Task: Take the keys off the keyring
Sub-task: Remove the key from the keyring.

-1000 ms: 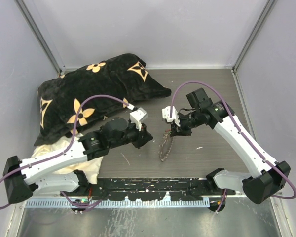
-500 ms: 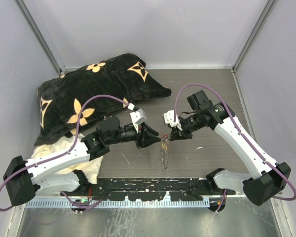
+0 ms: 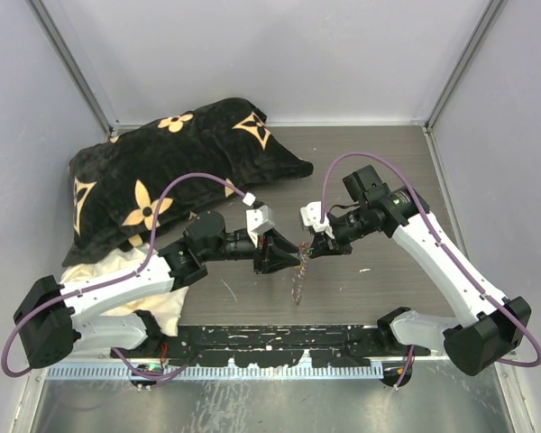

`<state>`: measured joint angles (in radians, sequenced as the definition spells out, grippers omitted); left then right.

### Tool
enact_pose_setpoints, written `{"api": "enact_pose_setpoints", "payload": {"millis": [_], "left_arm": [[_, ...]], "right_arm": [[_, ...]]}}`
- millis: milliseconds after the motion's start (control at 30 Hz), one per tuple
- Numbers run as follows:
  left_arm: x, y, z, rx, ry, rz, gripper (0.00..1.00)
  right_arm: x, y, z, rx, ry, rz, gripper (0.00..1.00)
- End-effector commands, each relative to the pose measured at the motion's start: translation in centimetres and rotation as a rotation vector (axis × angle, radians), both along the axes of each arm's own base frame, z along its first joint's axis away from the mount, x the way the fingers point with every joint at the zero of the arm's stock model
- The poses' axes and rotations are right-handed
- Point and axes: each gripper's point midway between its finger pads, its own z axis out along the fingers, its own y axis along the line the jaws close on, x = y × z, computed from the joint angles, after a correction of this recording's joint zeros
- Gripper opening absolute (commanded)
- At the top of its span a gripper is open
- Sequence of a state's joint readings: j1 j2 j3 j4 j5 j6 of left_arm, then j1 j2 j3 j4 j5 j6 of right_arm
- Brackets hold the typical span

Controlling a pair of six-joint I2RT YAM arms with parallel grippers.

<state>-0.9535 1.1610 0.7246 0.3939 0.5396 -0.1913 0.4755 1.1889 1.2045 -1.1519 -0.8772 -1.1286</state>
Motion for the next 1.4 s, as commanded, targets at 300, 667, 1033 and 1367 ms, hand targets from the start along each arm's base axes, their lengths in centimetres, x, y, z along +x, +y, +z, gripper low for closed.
{"api": "enact_pose_setpoints", "payload": {"millis": [300, 667, 1033, 1367], "left_arm": [[-0.3, -0.1, -0.6, 0.012, -0.211, -0.085, 0.35], [0.5, -0.6, -1.2, 0.045, -0.271, -0.090, 0.36], [0.5, -1.0, -1.2, 0.034, -0.245, -0.089, 0.30], [0.6, -0.7, -0.3, 0.004, -0.251, -0.066, 0.30]], "right_arm": [[-0.7, 0.5, 1.7, 0.075, -0.022, 0.035, 0.01], [-0.8, 0.5, 1.6, 0.077, -0.017, 0.040, 0.01], [-0.8, 0.5, 1.5, 0.075, -0.014, 0.043, 0.01], [-0.8, 0.5, 1.5, 0.073, -0.011, 0.041, 0.01]]}}
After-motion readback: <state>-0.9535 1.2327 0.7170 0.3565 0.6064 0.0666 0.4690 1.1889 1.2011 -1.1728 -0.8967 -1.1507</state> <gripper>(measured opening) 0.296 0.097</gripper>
